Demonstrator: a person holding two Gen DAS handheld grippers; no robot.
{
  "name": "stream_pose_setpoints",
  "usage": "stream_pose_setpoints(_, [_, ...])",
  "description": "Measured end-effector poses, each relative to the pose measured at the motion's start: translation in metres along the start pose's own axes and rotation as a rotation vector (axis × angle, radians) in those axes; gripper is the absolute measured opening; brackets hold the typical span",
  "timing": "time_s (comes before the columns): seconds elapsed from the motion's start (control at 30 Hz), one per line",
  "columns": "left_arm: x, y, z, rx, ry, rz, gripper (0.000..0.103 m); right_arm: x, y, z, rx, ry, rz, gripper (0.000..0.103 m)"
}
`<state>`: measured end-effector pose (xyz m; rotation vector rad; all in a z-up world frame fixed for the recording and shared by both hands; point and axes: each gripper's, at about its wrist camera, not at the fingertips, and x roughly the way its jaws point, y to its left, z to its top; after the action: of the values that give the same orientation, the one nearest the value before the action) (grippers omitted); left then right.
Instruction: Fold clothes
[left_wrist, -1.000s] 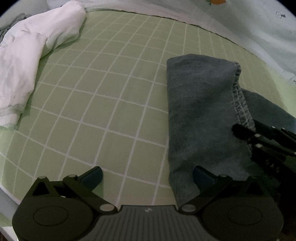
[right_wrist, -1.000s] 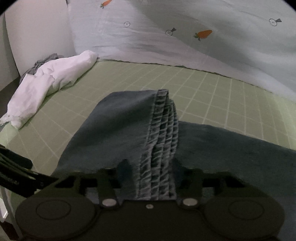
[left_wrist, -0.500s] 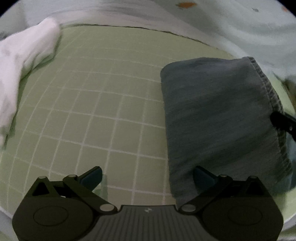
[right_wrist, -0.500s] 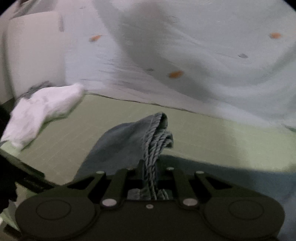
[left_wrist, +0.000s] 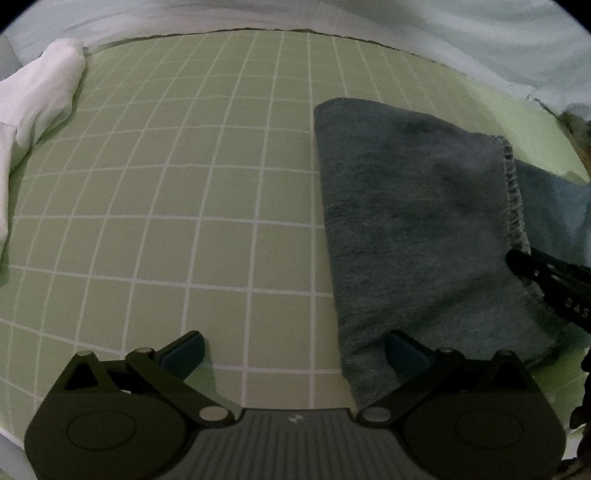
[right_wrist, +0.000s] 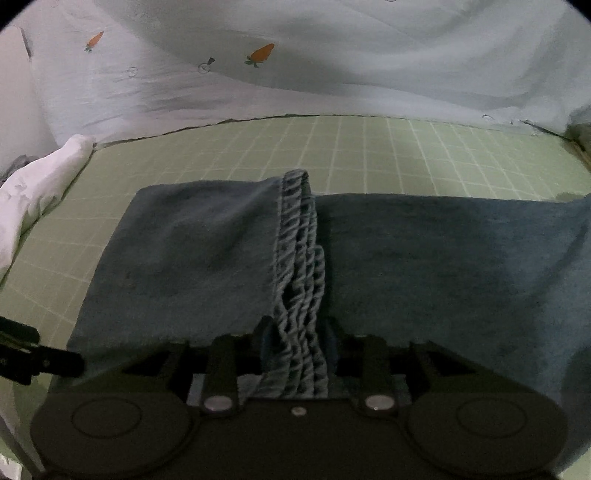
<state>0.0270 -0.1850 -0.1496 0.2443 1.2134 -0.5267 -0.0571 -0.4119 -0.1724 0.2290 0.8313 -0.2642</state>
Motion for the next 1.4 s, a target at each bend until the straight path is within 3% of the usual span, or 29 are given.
stream_pose_setpoints(0.07, [0.000,-0.001,0.001,-0.004,0.001,0.011,0.103,-0.001,-0.001,-0.001,-0.010,0.003,0.003,0.039])
stream_pose_setpoints(0.1, [0.000,-0.002,0.001,-0.008,-0.001,0.017,0.103,-0.002,-0.002,-0.001,-0.012,0.008,0.005,0.050])
stream_pose_setpoints(0.17, [-0.001,-0.004,0.000,-0.018,-0.007,0.028,0.103,-0.003,-0.003,-0.004,-0.031,0.036,0.031,0.084])
stream_pose_setpoints(0.27, [0.000,-0.007,-0.001,-0.033,-0.014,0.049,0.103,-0.009,-0.002,-0.013,-0.057,0.053,0.018,0.091])
stream_pose_setpoints(0.4, [-0.003,-0.007,-0.005,-0.071,-0.016,0.075,0.103,-0.028,-0.021,-0.022,0.008,0.021,0.001,0.101])
stream_pose_setpoints(0.57, [-0.008,-0.012,-0.005,-0.145,-0.017,0.113,0.103,-0.055,-0.062,-0.034,0.125,-0.020,-0.078,0.102])
stream_pose_setpoints(0.7, [-0.025,-0.028,-0.004,-0.176,-0.067,0.104,0.103,-0.077,-0.114,-0.046,0.265,-0.030,-0.125,0.103])
stream_pose_setpoints(0.87, [-0.029,-0.071,0.000,-0.112,-0.101,0.105,0.103,-0.099,-0.183,-0.063,0.472,-0.046,-0.150,0.103])
stream_pose_setpoints(1.1, [-0.009,-0.125,-0.002,-0.026,-0.047,0.142,0.103,-0.116,-0.271,-0.090,0.726,-0.086,-0.203,0.103])
stream_pose_setpoints(1.23, [0.005,-0.143,-0.001,-0.031,-0.023,0.200,0.103,-0.123,-0.315,-0.096,0.802,-0.143,-0.193,0.103])
stream_pose_setpoints(1.4, [0.012,-0.153,0.007,-0.072,-0.005,0.248,0.103,-0.127,-0.367,-0.094,0.921,-0.228,-0.247,0.103])
